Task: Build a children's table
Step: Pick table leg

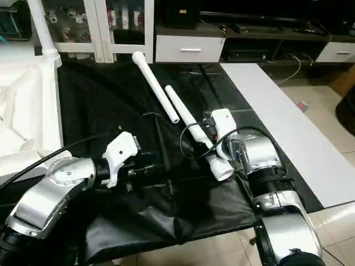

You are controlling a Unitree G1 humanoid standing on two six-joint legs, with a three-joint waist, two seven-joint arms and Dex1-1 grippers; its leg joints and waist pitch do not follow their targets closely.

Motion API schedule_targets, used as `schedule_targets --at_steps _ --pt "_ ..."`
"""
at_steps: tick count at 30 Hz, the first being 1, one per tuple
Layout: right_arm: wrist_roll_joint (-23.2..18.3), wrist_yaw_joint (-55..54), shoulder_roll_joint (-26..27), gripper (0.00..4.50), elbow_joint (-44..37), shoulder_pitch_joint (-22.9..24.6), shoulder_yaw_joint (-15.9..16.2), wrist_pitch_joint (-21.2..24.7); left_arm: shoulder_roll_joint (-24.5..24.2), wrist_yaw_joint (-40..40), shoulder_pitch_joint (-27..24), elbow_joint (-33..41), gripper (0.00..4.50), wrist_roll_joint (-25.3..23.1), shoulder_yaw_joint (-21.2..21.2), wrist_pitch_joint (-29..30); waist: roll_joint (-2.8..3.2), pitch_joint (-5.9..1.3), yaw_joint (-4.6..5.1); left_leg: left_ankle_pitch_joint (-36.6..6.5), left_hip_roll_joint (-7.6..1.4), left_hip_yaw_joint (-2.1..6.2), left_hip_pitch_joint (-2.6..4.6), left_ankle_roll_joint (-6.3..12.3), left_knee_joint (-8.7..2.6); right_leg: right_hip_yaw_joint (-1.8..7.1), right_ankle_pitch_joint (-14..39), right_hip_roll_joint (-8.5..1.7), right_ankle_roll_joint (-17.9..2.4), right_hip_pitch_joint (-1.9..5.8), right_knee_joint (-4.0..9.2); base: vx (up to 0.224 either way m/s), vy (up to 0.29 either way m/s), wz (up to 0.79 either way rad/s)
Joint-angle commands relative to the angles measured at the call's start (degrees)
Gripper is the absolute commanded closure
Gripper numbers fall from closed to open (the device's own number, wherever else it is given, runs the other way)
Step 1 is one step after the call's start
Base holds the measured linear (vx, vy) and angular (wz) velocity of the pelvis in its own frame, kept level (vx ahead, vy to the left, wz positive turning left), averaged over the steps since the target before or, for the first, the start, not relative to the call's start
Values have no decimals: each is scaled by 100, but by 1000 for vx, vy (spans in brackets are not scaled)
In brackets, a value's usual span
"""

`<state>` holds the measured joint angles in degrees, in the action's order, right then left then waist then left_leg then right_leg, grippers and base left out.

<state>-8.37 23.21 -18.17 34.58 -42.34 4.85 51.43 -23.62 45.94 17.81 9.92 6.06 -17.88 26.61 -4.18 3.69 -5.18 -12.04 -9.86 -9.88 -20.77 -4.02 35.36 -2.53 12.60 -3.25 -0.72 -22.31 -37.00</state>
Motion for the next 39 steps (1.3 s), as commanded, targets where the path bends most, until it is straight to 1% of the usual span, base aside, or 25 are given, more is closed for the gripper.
schedule_targets --at_steps 1,3,4,6,7,8,9,11,12,16,18,19,21,22,23,24,25,27,31,32,33,34,37,38,39 --pt "9 106 -62 57 114 -99 -6 188 -20 55 35 172 284 -3 -66 105 20 -368 -20 -206 -322 75 63 -46 -456 297 100 -505 -1316 273 381 0 0 0" --pt "24 177 -88 61 193 -134 17 217 -3 36 48 173 284 -27 -71 108 15 -361 -22 -286 -328 75 67 -84 -462 296 241 -513 -1288 263 393 0 0 0" --pt "29 257 -125 80 245 -159 44 255 28 8 68 164 284 -48 -83 104 -28 -354 -8 -363 -329 70 65 -108 -466 296 402 -512 -1264 260 413 0 0 0" --pt "34 318 -150 93 313 -193 65 270 46 -13 87 160 284 -56 -95 109 -13 -359 -25 -372 -334 71 71 -120 -462 296 449 -522 -1242 257 412 0 0 0" --pt "38 348 -175 106 362 -217 69 280 72 -41 101 154 284 -57 -99 115 -51 -358 -20 -351 -331 61 68 -117 -459 294 448 -516 -1228 252 419 0 0 0" --pt "41 357 -188 106 390 -231 67 280 86 -56 107 151 284 -54 -99 120 -30 -357 -29 -345 -333 69 64 -122 -464 292 476 -524 -1219 255 415 0 0 0" --pt "41 357 -188 124 390 -231 67 280 86 -56 107 151 284 -54 -99 120 -30 -355 -25 -344 -334 69 62 -125 -462 292 486 -523 -1212 248 416 0 0 0" --pt "37 363 -214 146 493 -261 30 253 115 -121 99 132 284 -75 -97 96 -74 -355 -20 -331 -333 69 51 -133 -463 287 525 -522 -1175 254 421 0 0 0" --pt "39 380 -220 146 540 -280 27 254 120 -150 97 133 284 -77 -98 85 -79 -356 -20 -323 -334 72 53 -130 -464 284 541 -524 -1164 250 419 0 0 0" --pt "44 452 -225 184 618 -299 37 292 123 -194 111 143 284 -92 -96 71 -82 -370 -20 -179 -331 72 45 -106 -452 282 321 -516 -1181 254 391 0 0 0" --pt "41 483 -222 184 633 -288 40 314 123 -202 116 144 284 -98 -91 71 -88 -370 -19 -173 -329 69 42 -83 -449 280 282 -517 -1205 255 393 0 0 0" --pt "39 503 -219 203 689 -274 14 335 132 -221 125 132 284 -111 -71 61 -103 -369 -20 -174 -328 67 37 -77 -449 281 293 -518 -1204 260 396 0 0 0" --pt "43 499 -220 213 731 -273 -9 329 140 -232 124 126 284 -118 -57 52 -88 -369 -27 -187 -335 70 48 -92 -452 281 314 -523 -1206 253 396 0 0 0" --pt "33 470 -219 231 769 -281 -53 324 138 -234 126 123 284 -120 -47 48 -50 -366 -32 -243 -335 75 57 -132 -456 279 331 -519 -1214 245 394 0 0 0" --pt "33 470 -219 231 769 -281 -53 324 138 -234 126 123 284 -120 -47 48 -50 -366 -32 -243 -335 75 57 -132 -456 279 331 -519 -1214 245 394 0 0 0" --pt "13 414 -225 248 790 -283 -124 321 132 -237 128 121 284 -121 -34 39 -43 -368 -31 -287 -337 77 60 -164 -459 280 323 -514 -1212 244 397 0 0 0" --pt "-12 384 -234 248 791 -282 -178 330 116 -234 138 113 284 -111 -23 55 -18 -366 -32 -332 -335 78 63 -196 -462 281 321 -514 -1217 242 399 0 0 0" --pt "-46 368 -232 256 758 -254 -223 368 94 -231 159 84 284 -114 -20 56 -46 -373 -28 -344 -333 77 60 -214 -462 280 274 -508 -1220 253 397 0 0 0" --pt "-88 316 -215 261 670 -149 -327 454 81 -217 176 85 284 -132 -61 54 -32 -380 -27 -297 -331 80 56 -217 -458 280 129 -506 -1250 265 385 0 0 0" --pt "-99 304 -212 261 641 -121 -354 477 81 -211 172 97 284 -134 -70 61 -4 -383 -31 -280 -331 83 57 -221 -457 280 94 -506 -1255 265 376 0 0 0" --pt "-112 210 -207 262 580 -59 -443 484 69 -183 164 111 284 -132 -93 66 48 -385 -35 -279 -330 87 63 -238 -456 279 50 -505 -1265 261 372 0 0 0" --pt "-141 64 -214 262 496 11 -596 481 49 -156 157 113 284 -128 -103 52 17 -383 -34 -286 -333 79 68 -250 -458 282 -33 -496 -1265 263 380 0 0 0" --pt "-168 -52 -226 263 405 49 -747 471 50 -197 178 77 284 -145 -73 12 -1 -381 -52 -379 -327 82 67 -260 -470 277 43 -499 -1267 270 382 0 0 0" --pt "-207 -252 -261 263 177 115 -999 467 84 -417 279 -52 284 -265 29 -34 -28 -374 -57 -434 -328 78 63 -262 -475 279 166 -503 -1246 269 398 0 0 0" --pt "-228 -355 -265 263 31 160 -1123 409 153 -573 352 -145 284 -275 139 -5 -19 -372 -67 -442 -329 78 70 -266 -474 283 192 -502 -1224 265 400 0 0 0"
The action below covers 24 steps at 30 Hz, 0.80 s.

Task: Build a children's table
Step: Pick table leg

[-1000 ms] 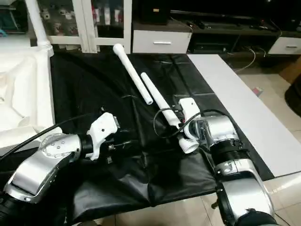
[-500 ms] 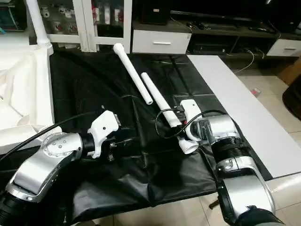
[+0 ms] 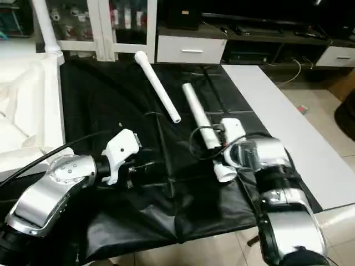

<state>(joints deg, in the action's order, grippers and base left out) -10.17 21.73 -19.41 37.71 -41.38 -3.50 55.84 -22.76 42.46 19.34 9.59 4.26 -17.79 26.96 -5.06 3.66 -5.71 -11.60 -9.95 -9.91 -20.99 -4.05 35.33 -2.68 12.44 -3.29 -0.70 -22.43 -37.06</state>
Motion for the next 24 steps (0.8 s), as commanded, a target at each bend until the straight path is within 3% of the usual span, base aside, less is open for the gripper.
schedule_targets --at_steps 1,2,4,5,7,9,11,14,16,22,23,24 --pt "-83 -390 -132 263 -512 128 -496 -100 194 -481 319 -264 284 -83 330 22 75 -367 -28 -505 -315 76 100 -274 -468 303 244 -489 -1170 270 418 0 0 0" --pt "-91 -411 -130 263 -584 151 -531 -132 235 -546 352 -300 267 -57 397 50 58 -382 -32 -488 -310 82 104 -281 -465 296 241 -490 -1164 283 408 0 0 0" --pt "-211 -589 -51 263 -1287 374 -897 -598 576 -1010 634 -541 249 253 998 275 119 -373 -50 -528 -307 89 90 -313 -466 299 268 -502 -1133 281 419 0 0 0" --pt "-240 -566 -43 263 -1392 407 -932 -684 606 -1029 666 -555 249 303 1055 296 76 -374 -61 -559 -303 86 80 -292 -465 298 298 -516 -1111 296 437 0 0 0" --pt "-428 -376 1 263 -2040 611 -1121 -1154 773 -1108 856 -626 237 600 1352 402 66 -380 -66 -505 -303 94 62 -208 -462 295 266 -515 -1102 303 418 0 0 0" --pt "-665 -184 46 263 -2645 756 -1308 -1231 1057 -1283 1078 -696 211 945 1641 587 62 -381 -97 -411 -298 81 61 -111 -445 301 122 -511 -1127 302 412 0 0 0" --pt "-1090 215 111 263 -3143 828 -1409 -1136 1314 -1352 1264 -730 199 1283 1827 758 27 -388 -98 -262 -298 75 52 78 -433 296 -82 -503 -1217 302 392 0 0 0" --pt "-2214 818 422 264 -3646 797 -1836 -736 1670 -1404 1521 -662 173 1796 2130 1087 38 -388 -115 -224 -308 86 39 229 -424 289 -33 -517 -1278 295 402 0 0 0" --pt "-2822 1171 518 264 -3754 805 -2005 -384 1768 -1424 1651 -634 164 1937 2229 1199 14 -389 -132 -222 -306 81 49 371 -413 278 18 -511 -1369 284 408 0 0 0" --pt "-3904 1730 648 264 -3942 988 -2156 183 2034 -1505 1984 -547 122 2587 2531 1526 19 -371 -200 -247 -314 81 55 230 -426 275 386 -520 -1263 268 457 0 0 0" --pt "-4009 1756 649 264 -4007 1021 -2163 254 2079 -1509 2024 -521 115 2722 2579 1618 -21 -376 -216 -206 -306 76 54 200 -422 274 404 -520 -1254 266 454 0 0 0" --pt "-4009 1756 649 264 -4007 1021 -2163 254 2079 -1509 2024 -521 104 2722 2579 1618 -4 -372 -239 -212 -307 79 57 188 -427 270 461 -522 -1242 262 457 0 0 0"
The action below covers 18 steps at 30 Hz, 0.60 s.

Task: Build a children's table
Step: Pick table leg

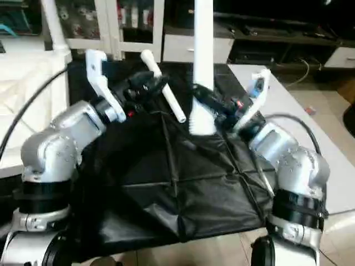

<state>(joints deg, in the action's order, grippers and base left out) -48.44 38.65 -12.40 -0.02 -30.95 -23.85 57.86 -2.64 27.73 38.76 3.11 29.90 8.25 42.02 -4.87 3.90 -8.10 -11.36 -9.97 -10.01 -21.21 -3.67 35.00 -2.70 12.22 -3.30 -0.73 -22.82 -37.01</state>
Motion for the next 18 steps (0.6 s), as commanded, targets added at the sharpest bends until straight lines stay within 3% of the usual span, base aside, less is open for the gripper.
schedule_targets --at_steps 1,2,4,5,7,9,12,13,17,18 --pt "-272 67 -74 264 -315 35 -88 168 119 -52 141 147 92 307 25 223 -32 -395 -17 -224 -314 91 80 112 -399 273 549 -523 -1185 297 460 0 0 0" --pt "-320 63 -93 264 -358 64 -46 233 139 -51 172 153 92 385 43 291 -68 -398 -30 -153 -307 86 70 90 -397 274 510 -520 -1154 307 450 0 0 0" --pt "-388 56 -109 264 -391 86 -13 311 163 -50 203 157 67 471 62 367 -45 -396 -43 -113 -303 94 72 90 -401 274 482 -516 -1073 299 452 0 0 0" --pt "-441 41 -122 264 -399 101 -5 331 185 -65 214 168 67 537 80 415 -77 -396 -46 -149 -301 89 70 71 -403 273 557 -526 -1040 302 466 0 0 0" --pt "-444 73 -159 264 -437 133 60 342 213 -69 235 173 48 623 102 465 -76 -390 -66 -163 -297 92 62 26 -405 276 687 -534 -966 304 479 0 0 0" --pt "-379 233 -302 264 -638 267 364 356 256 -68 329 108 35 814 154 611 -110 -389 -72 -149 -297 92 60 -9 -406 272 710 -527 -892 311 485 0 0 0" --pt "-355 405 -421 264 -838 393 623 402 222 19 403 -26 15 866 101 706 -81 -386 -89 -180 -300 106 59 -40 -415 276 751 -530 -770 304 498 0 0 0" --pt "-319 484 -508 264 -978 481 827 442 165 121 462 -153 11 884 35 736 -97 -387 -77 -178 -305 116 54 -58 -420 273 718 -525 -749 308 490 0 0 0" --pt "-256 605 -642 264 -1112 589 1105 414 136 218 535 -332 10 981 -4 812 -94 -387 -94 -221 -300 122 57 -98 -421 276 712 -530 -722 304 502 0 0 0" --pt "-247 632 -671 264 -1143 625 1165 399 100 211 524 -396 10 887 -75 788 -57 -391 -104 -235 -303 126 62 -112 -422 277 694 -530 -726 301 497 0 0 0"
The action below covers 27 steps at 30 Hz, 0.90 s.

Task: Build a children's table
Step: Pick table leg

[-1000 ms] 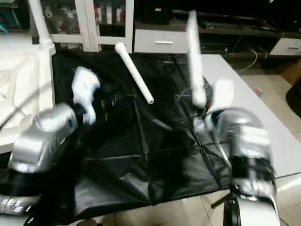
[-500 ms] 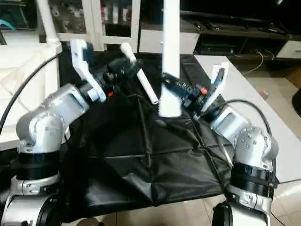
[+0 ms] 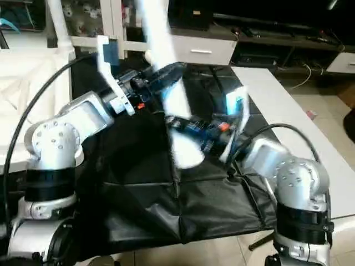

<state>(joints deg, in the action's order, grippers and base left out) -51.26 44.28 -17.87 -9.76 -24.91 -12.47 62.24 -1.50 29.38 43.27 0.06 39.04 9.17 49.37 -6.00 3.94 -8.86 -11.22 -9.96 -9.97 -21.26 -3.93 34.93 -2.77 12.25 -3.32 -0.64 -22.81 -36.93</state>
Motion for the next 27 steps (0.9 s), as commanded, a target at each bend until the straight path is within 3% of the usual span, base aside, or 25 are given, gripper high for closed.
schedule_targets --at_steps 1,4,5,10,19,20,22,23,27 --pt "53 94 -150 264 -197 54 82 -54 -33 30 64 -146 10 -99 -211 33 28 -396 -30 -255 -308 125 75 -103 -420 280 623 -516 -721 305 484 0 0 0" --pt "106 111 -213 264 -233 121 197 -120 -20 21 65 -209 10 -66 -186 32 24 -403 -48 -223 -312 124 72 -110 -412 284 529 -530 -770 312 470 0 0 0" --pt "147 87 -236 264 -243 156 241 -165 -10 63 75 -216 28 35 -140 64 91 -399 -52 -294 -314 125 79 -147 -412 285 495 -522 -807 298 483 0 0 0" --pt "187 25 -276 264 -207 211 266 -285 -37 169 91 -187 59 323 -28 179 99 -401 -79 -362 -310 131 75 -197 -418 279 364 -525 -954 320 453 0 0 0" --pt "275 34 -346 264 -169 298 337 -428 -79 234 25 -102 135 617 36 414 110 -397 -80 -453 -314 131 80 -196 -416 282 365 -520 -979 326 462 0 0 0" --pt "277 29 -348 264 -170 307 348 -442 -94 248 15 -89 135 631 13 444 145 -402 -83 -446 -315 138 81 -202 -418 282 337 -522 -980 327 453 0 0 0" --pt "321 11 -360 264 -169 319 386 -489 -113 305 1 -78 157 659 -24 454 130 -403 -78 -443 -313 135 82 -201 -416 281 306 -518 -990 331 455 0 0 0" --pt "350 5 -370 264 -158 322 407 -518 -114 295 3 -92 168 671 -25 459 175 -407 -76 -450 -316 141 87 -216 -415 282 257 -516 -1009 326 449 0 0 0" --pt "363 -17 -375 264 -151 314 426 -556 -107 229 30 -111 190 783 59 498 158 -404 -78 -426 -309 133 74 -195 -408 286 215 -521 -1053 344 445 0 0 0"
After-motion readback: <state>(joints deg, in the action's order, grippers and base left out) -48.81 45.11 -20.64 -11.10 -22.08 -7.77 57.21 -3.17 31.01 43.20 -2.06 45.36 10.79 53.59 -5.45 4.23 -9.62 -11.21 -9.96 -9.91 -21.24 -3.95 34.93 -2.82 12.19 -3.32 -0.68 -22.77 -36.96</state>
